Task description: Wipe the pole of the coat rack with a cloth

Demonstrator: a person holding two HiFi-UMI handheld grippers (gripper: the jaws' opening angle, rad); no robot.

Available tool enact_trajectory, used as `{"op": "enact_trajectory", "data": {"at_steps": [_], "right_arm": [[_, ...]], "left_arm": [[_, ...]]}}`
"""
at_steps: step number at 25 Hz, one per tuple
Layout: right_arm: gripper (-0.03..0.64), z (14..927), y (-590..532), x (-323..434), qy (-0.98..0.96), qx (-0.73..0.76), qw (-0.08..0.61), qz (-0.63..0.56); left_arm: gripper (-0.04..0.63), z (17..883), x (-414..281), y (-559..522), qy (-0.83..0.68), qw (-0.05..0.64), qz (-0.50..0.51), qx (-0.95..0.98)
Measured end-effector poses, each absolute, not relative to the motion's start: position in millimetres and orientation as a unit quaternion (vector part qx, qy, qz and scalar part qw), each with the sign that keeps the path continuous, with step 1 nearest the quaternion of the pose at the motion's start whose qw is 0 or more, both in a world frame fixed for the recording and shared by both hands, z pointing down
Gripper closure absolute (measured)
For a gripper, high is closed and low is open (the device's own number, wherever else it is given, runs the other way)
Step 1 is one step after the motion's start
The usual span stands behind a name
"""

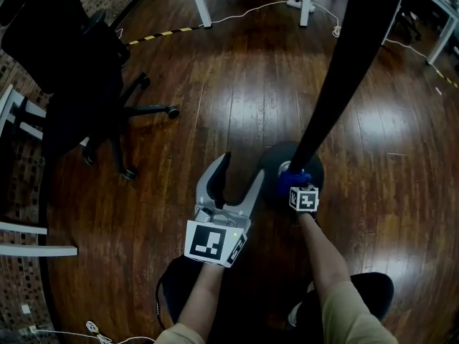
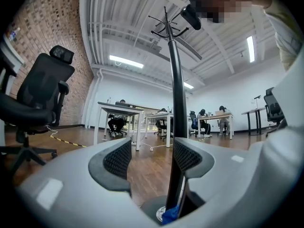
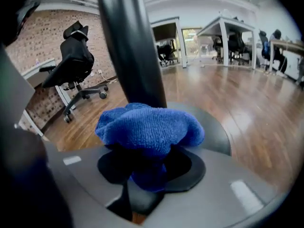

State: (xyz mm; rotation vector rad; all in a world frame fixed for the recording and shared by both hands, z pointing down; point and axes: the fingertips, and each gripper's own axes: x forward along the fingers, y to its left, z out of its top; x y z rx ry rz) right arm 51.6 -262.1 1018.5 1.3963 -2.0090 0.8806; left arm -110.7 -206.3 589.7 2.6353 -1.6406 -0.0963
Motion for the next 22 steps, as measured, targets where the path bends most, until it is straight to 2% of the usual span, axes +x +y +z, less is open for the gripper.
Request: {"op": "enact_trajectory", "data": {"at_steps": [4, 8, 18, 20, 22], "right_arm": [[0.466, 1005.8, -265.3, 48.0, -0.73, 0.508, 0.289, 0.355], [0.466, 921.2, -263.9, 50.9, -0.747, 0.551, 0.194, 0.317], [0.468, 546.7, -241.4, 92.7, -0.798, 0.602, 0.032, -0.028], [0.468, 467.0, -231.1, 103.4, -0.788, 0.61, 0.02, -0.085], [0.468, 393.4, -222.7, 105.5, -0.775, 0.615, 0.036, -0.14]], "left_arm": [[0.339, 595.7, -108.4, -215.3, -0.519, 0.02, -0.023, 0.854], [0.337, 577.0, -97.6, -217.3, -0.491, 0.005, -0.005, 0.871], [0.337, 462.1, -82.2, -199.7, -0.403, -0.032, -0.04, 0.914], [0.336, 445.0, -82.2, -196.5, -0.391, -0.034, -0.051, 0.919], [0.336, 430.2, -81.7, -193.2, -0.381, -0.035, -0.06, 0.922]]}}
